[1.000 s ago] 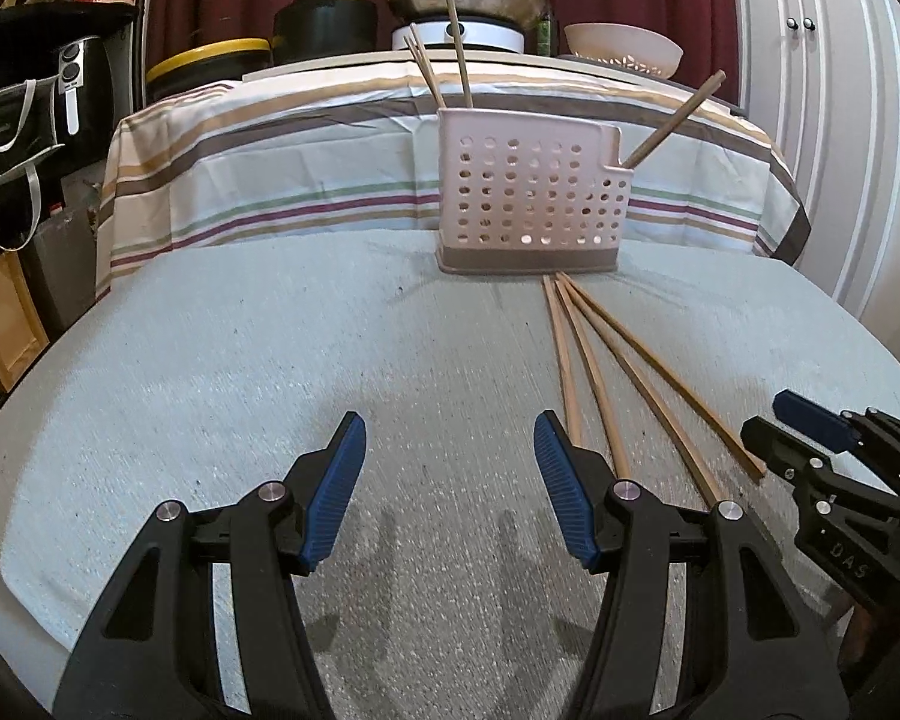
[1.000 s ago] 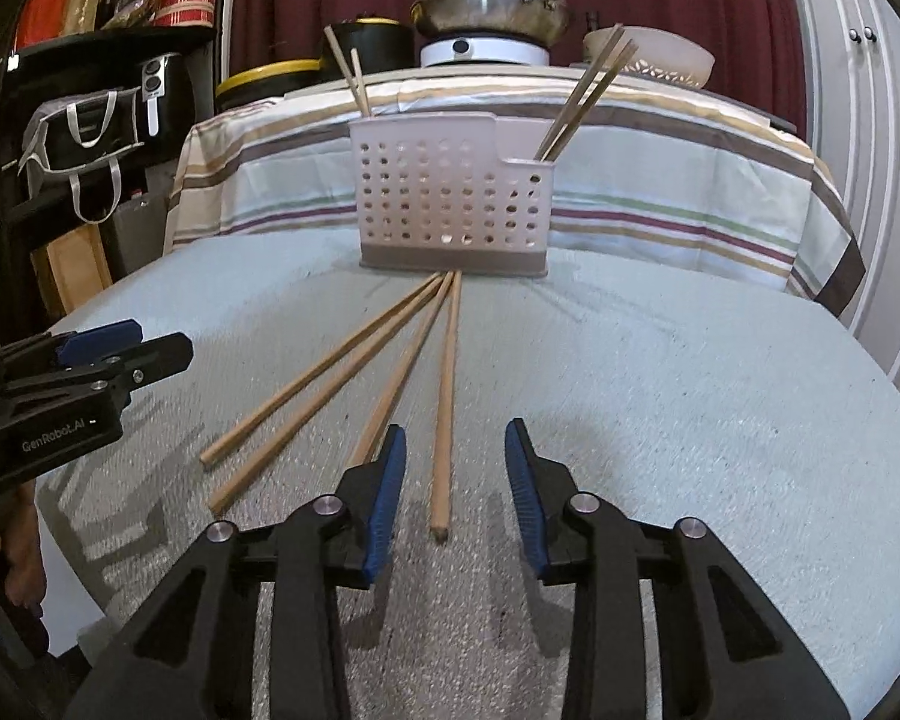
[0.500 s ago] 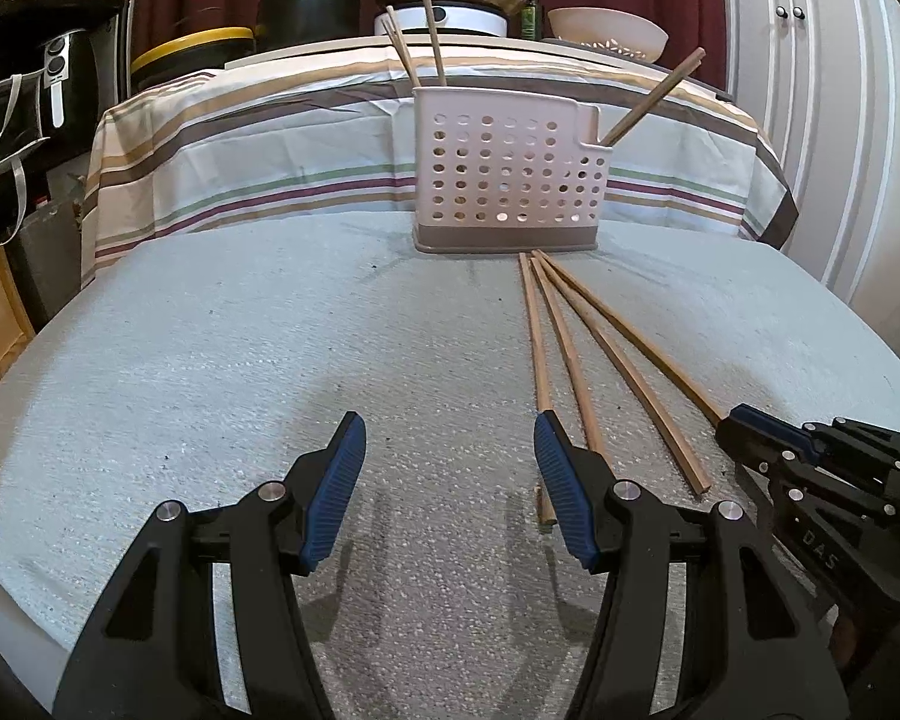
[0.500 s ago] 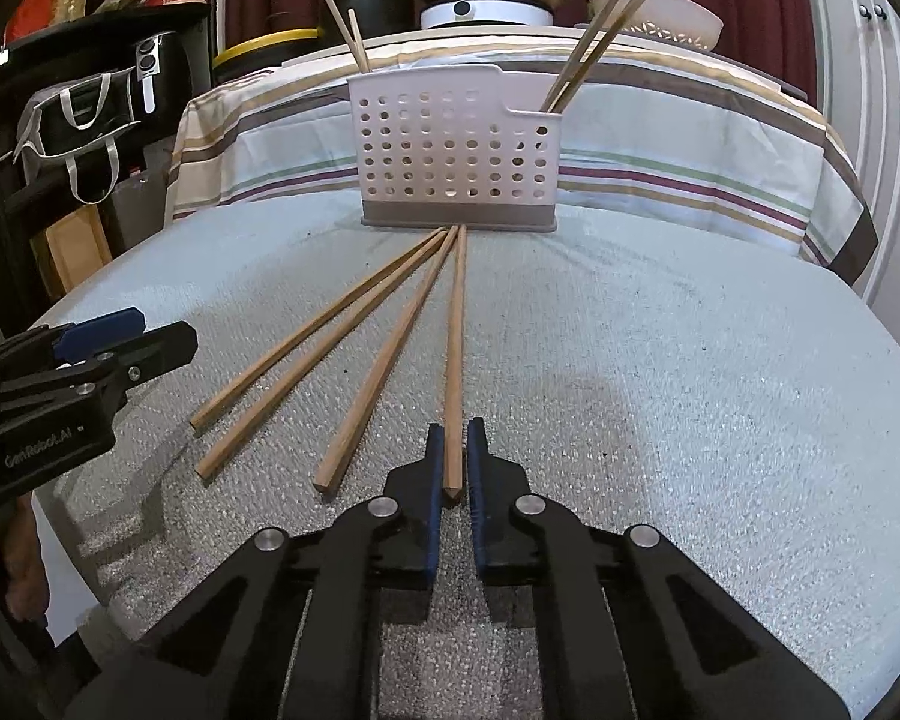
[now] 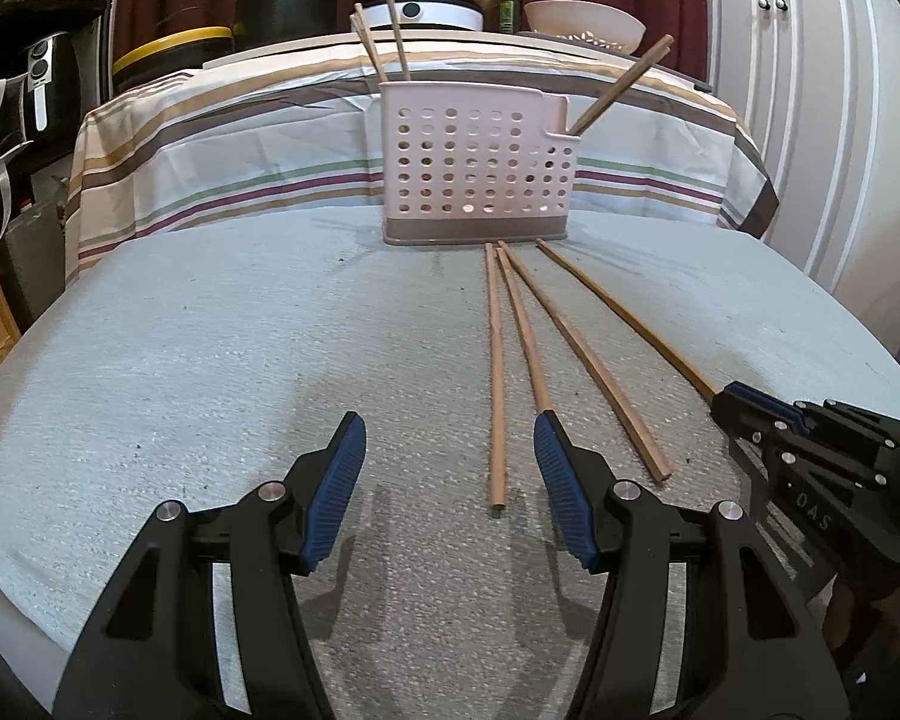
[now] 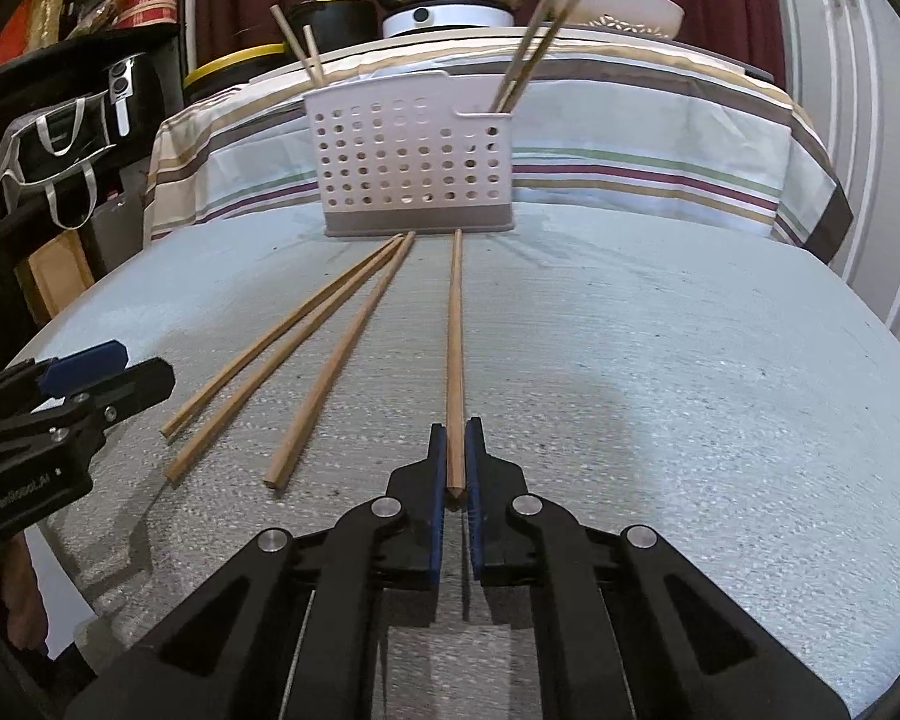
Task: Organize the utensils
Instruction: 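Close the right gripper on a chopstick while the left gripper grasps another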
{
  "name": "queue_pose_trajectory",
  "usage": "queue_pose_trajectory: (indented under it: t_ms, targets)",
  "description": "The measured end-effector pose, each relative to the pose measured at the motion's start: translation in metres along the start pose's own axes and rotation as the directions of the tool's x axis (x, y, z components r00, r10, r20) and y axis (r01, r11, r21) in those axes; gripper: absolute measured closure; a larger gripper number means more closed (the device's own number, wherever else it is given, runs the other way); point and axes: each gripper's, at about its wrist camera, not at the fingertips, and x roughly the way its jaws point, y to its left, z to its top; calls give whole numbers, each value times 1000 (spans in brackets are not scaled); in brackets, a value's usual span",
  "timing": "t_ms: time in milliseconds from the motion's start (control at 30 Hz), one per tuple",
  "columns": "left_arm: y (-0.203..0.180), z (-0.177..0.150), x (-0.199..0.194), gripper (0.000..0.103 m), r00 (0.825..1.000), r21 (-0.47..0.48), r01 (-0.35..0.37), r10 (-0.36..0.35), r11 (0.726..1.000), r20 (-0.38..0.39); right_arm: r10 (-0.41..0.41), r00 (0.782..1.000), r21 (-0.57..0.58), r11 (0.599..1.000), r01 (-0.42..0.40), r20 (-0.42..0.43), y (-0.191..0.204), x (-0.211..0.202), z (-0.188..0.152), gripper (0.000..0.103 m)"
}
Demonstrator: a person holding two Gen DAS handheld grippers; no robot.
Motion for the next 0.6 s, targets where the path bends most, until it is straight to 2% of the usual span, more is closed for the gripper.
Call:
queue_pose_trajectory:
  t_ms: [300,400,600]
  targets:
    - [-12,-4,6,48,999,20,28,-27,999,-27,-9,1000,23,1000,9,0,-12,-2,-2,96]
    - [-14,-6,10,56,998,24,34,-33,999,-44,-8,1000,21,1000,8,1,-12,-3,-3,96]
    - [-6,-4,11,59,999,-21,38,-39,999,-38,-8,1000,20,1000,8,1,-12,-2,-3,96]
